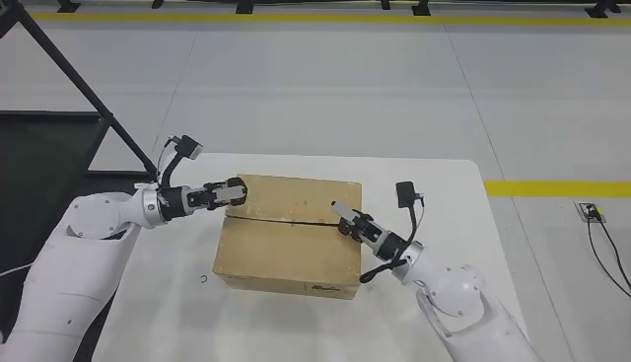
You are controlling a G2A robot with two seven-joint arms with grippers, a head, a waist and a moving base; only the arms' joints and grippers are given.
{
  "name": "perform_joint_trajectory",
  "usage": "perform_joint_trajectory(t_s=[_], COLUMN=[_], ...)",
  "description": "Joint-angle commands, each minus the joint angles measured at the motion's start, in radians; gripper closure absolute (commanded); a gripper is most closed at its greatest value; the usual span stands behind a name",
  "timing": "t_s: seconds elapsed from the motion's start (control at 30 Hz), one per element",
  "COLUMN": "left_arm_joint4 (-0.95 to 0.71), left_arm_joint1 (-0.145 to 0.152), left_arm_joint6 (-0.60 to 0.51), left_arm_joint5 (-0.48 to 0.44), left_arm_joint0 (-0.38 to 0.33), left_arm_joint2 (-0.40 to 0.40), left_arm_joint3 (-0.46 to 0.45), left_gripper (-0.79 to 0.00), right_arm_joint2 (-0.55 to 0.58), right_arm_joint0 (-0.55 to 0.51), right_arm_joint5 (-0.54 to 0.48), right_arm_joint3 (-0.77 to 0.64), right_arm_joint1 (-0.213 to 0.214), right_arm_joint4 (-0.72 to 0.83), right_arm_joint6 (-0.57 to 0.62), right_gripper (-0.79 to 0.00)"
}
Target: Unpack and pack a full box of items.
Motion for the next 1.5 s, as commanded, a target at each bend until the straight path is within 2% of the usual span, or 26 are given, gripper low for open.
perform_joint_trajectory(t_s=[0.0,0.3,0.83,1.17,1.3,1.47], left_arm_joint4=[0.01,0.008,-0.049,-0.052,-0.052,-0.052], left_arm_joint1=[0.007,0.012,-0.008,-0.017,-0.017,-0.017], left_arm_joint6=[-0.015,-0.066,-0.086,-0.088,-0.088,-0.088], left_arm_joint5=[0.015,0.067,0.087,0.089,0.089,0.089], left_arm_joint0=[0.01,0.006,-0.045,-0.064,-0.064,-0.064], left_arm_joint2=[0.002,0.039,0.09,0.105,0.105,0.105], left_arm_joint3=[-0.01,0.017,0.128,0.164,0.164,0.164], left_gripper=[-0.785,-0.785,-0.785,-0.785,-0.785,-0.785], right_arm_joint2=[0.004,0.017,0.052,0.173,0.226,0.289], right_arm_joint0=[-0.002,-0.011,-0.047,-0.192,-0.246,-0.314], right_arm_joint5=[-0.005,-0.021,-0.067,-0.15,-0.177,-0.136], right_arm_joint3=[0.002,0.0,-0.038,-0.196,-0.237,-0.269], right_arm_joint1=[0.0,0.001,0.009,0.036,0.047,0.065], right_arm_joint4=[0.004,0.004,-0.002,0.062,0.144,0.146], right_arm_joint6=[0.004,0.022,0.074,0.168,0.245,0.359], right_gripper=[-0.785,-0.785,-0.785,-0.785,-0.785,-0.785])
